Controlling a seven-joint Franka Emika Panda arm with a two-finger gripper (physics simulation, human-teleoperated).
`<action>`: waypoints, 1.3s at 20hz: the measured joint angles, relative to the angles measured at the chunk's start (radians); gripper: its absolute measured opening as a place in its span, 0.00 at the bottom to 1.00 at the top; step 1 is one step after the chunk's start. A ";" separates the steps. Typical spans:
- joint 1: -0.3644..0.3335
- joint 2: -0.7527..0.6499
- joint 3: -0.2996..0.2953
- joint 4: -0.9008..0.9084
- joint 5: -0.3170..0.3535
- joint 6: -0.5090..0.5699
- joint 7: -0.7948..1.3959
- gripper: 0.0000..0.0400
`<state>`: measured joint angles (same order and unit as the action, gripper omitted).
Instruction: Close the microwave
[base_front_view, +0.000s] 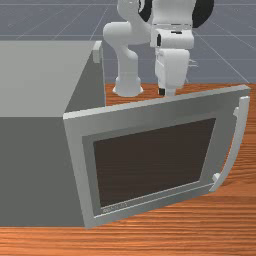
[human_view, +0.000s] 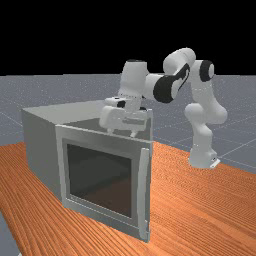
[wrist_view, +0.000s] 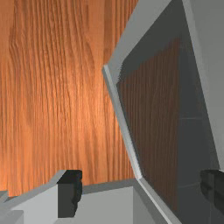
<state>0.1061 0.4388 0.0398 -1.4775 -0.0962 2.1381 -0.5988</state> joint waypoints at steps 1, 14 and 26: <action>-0.005 0.005 0.004 -0.007 0.011 0.047 -0.005 1.00; 0.016 -0.009 -0.003 0.060 0.005 -0.055 0.072 1.00; 0.068 -0.083 -0.008 -0.063 -0.068 0.168 0.143 1.00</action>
<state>0.1740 0.3554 0.0321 -1.5401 -0.1647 2.3061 -0.4557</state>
